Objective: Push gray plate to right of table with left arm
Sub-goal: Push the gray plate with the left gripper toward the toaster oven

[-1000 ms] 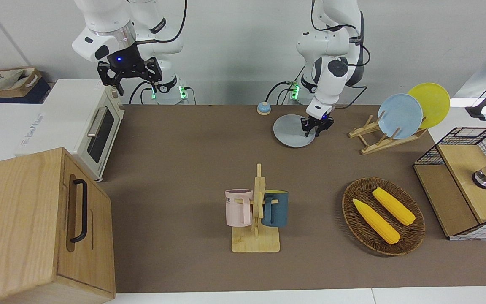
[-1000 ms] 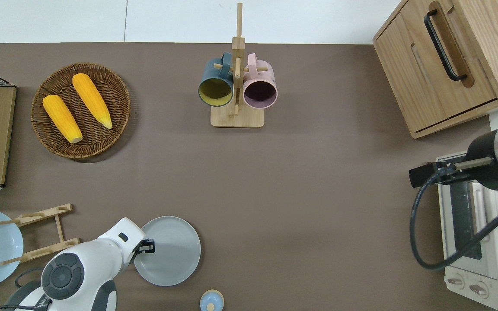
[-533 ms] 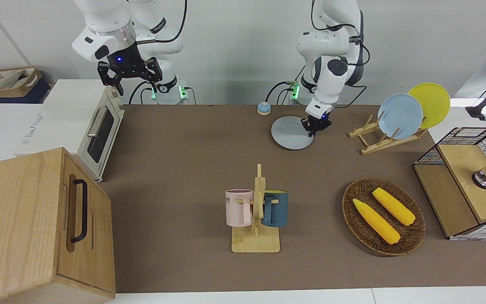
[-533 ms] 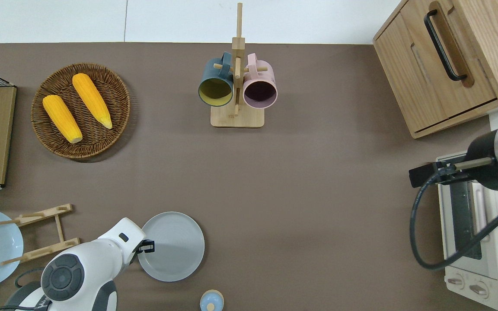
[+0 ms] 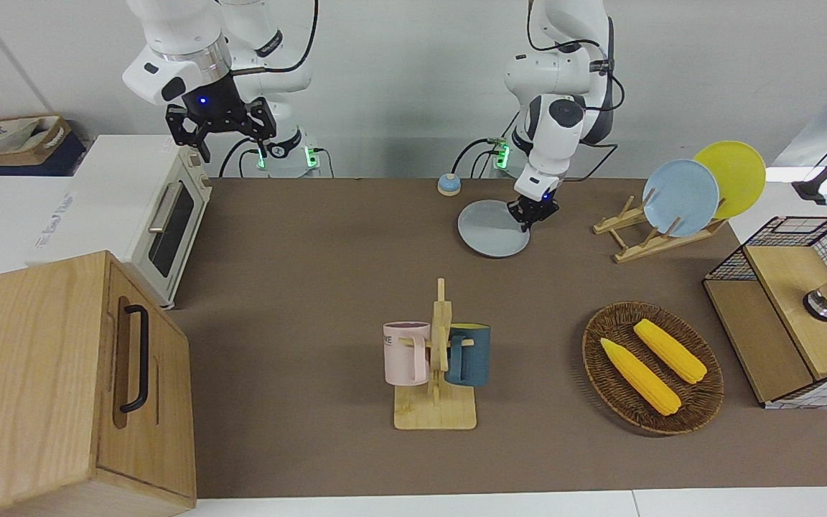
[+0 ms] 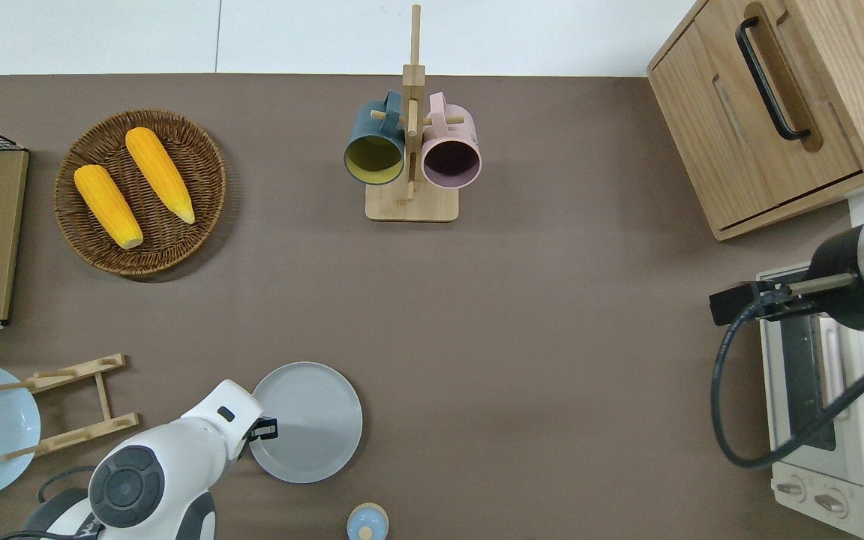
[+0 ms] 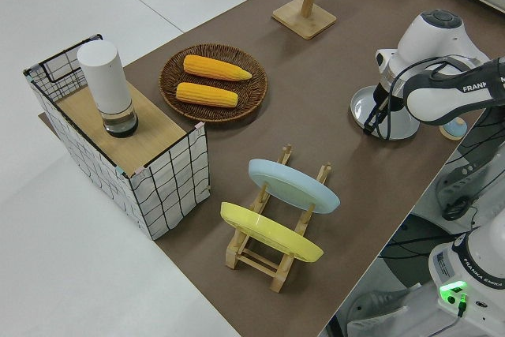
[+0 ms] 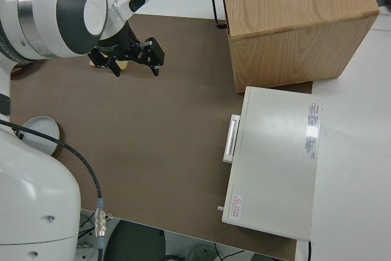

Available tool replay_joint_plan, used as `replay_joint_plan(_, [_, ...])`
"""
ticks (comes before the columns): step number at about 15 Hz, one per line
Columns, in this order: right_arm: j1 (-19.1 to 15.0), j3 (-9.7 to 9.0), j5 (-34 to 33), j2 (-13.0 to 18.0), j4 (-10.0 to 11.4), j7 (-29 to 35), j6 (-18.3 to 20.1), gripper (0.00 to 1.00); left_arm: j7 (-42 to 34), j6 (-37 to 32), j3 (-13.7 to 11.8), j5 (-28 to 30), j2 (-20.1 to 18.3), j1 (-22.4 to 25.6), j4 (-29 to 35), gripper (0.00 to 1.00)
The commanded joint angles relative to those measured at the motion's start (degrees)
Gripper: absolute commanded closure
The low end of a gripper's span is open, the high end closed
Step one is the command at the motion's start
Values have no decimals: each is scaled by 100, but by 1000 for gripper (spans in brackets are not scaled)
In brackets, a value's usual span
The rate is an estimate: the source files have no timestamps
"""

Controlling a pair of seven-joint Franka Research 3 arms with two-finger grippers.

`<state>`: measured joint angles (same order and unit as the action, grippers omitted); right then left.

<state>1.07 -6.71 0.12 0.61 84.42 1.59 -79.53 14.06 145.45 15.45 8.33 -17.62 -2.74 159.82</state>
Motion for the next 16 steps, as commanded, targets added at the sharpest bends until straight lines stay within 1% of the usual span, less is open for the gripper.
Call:
replay_joint_plan(1, [-116,-76,59,36,-22,8,69,17,596,229,396,81,109,-68,155,1000])
replay_joint_plan(4, [-116,-85,59,36,-22,-1,69,17,983,247,712,81,197,-68,85,1000])
replay_joint_plan(6, [-116,-76,59,36,-22,8,78,17,1221,255,932,81,346,-68,-20,1000])
replay_joint_plan(7, [-116,-85,59,36,-22,8,69,17,1361,264,1003,90,434,-68,-91,1000])
replay_joint_plan(10, [-116,-85,59,36,-22,-1,69,17,1941,255,1406,81,575,-68,-302,1000])
replay_joint_plan(13, [-116,-85,59,36,-22,-1,69,17,2363,255,1679,81,707,-68,-460,1000])
replay_joint_plan(16, [-116,-85,59,36,-22,-1,69,17,3021,238,2118,73,970,-68,-758,1000])
